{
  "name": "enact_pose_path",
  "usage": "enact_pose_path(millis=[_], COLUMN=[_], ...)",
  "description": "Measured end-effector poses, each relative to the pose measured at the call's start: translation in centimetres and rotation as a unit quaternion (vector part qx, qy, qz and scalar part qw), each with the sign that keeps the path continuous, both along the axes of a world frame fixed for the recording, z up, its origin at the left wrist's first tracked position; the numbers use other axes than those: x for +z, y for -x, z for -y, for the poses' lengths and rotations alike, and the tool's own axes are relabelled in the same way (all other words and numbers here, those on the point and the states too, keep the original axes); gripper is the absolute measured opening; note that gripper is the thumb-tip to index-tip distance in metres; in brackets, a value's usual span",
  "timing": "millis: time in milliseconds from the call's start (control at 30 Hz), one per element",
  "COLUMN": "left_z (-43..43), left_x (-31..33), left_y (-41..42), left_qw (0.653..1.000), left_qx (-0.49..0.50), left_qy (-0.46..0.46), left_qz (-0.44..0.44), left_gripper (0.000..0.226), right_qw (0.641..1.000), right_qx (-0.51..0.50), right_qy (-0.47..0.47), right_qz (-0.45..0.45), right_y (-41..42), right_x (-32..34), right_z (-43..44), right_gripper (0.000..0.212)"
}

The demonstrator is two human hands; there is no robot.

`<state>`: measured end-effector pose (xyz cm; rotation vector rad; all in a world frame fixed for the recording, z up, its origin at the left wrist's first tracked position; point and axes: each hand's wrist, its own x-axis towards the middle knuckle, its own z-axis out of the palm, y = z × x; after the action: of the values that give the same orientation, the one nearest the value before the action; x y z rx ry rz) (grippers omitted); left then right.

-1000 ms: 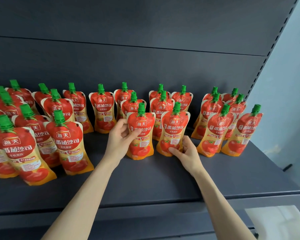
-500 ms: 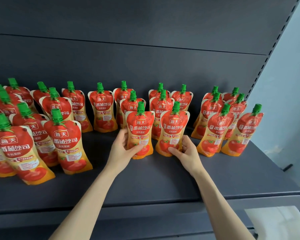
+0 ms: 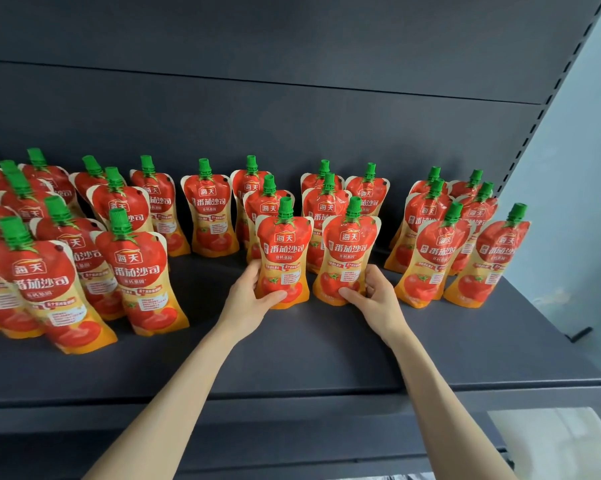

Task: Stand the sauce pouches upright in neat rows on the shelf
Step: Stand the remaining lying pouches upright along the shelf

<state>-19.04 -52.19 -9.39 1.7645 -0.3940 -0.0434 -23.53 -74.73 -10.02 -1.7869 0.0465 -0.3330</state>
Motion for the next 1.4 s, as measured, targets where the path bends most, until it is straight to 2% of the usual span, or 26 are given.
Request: enact_pose_path(millis=[333, 500, 633, 733, 833, 967, 1167, 1400], left_z=[0.0, 0.3, -0.4, -1.4, -2.9, -6.2, -14.7, -28.7], left_x=[0.8, 0.9, 0.4, 0.7, 2.4, 5.6, 9.1, 8.0], left_y=[0.3, 1.5, 4.4, 7.2, 9.4, 11.7, 14.9, 18.0], left_qw=[0.998, 0.993, 0.977, 0.962, 0.96, 0.954, 0.944, 0.95], left_qx=[0.016, 0.072, 0.147, 0.173, 0.168, 0.176, 0.202, 0.211], left_qy=[-0.056, -0.093, -0.145, -0.176, -0.175, -0.166, -0.146, -0.147], left_qz=[-0.024, -0.027, 0.054, 0.121, 0.143, 0.178, 0.215, 0.176], left_gripper=[0.064, 0.067, 0.058, 0.04, 0.028, 0.02, 0.011, 0.01], right_qw=[0.999, 0.996, 0.992, 0.986, 0.982, 0.978, 0.971, 0.973], right_qx=[0.031, -0.01, -0.07, -0.093, -0.075, -0.044, 0.003, 0.053], right_qy=[0.013, 0.08, 0.105, 0.139, 0.165, 0.183, 0.2, 0.173], right_qz=[-0.032, -0.033, -0.009, 0.022, 0.042, 0.084, 0.129, 0.14], right_y=[0.2, 1.1, 3.6, 5.7, 7.3, 8.5, 9.9, 11.6], right_x=[1.4, 1.3, 1.5, 1.8, 3.1, 5.9, 8.8, 8.2], right_z=[0.4, 0.3, -0.4, -1.1, -2.9, -6.6, -15.7, -30.3], right_gripper=[0.035, 0.047, 0.047, 0.032, 0.019, 0.01, 0.014, 0.013])
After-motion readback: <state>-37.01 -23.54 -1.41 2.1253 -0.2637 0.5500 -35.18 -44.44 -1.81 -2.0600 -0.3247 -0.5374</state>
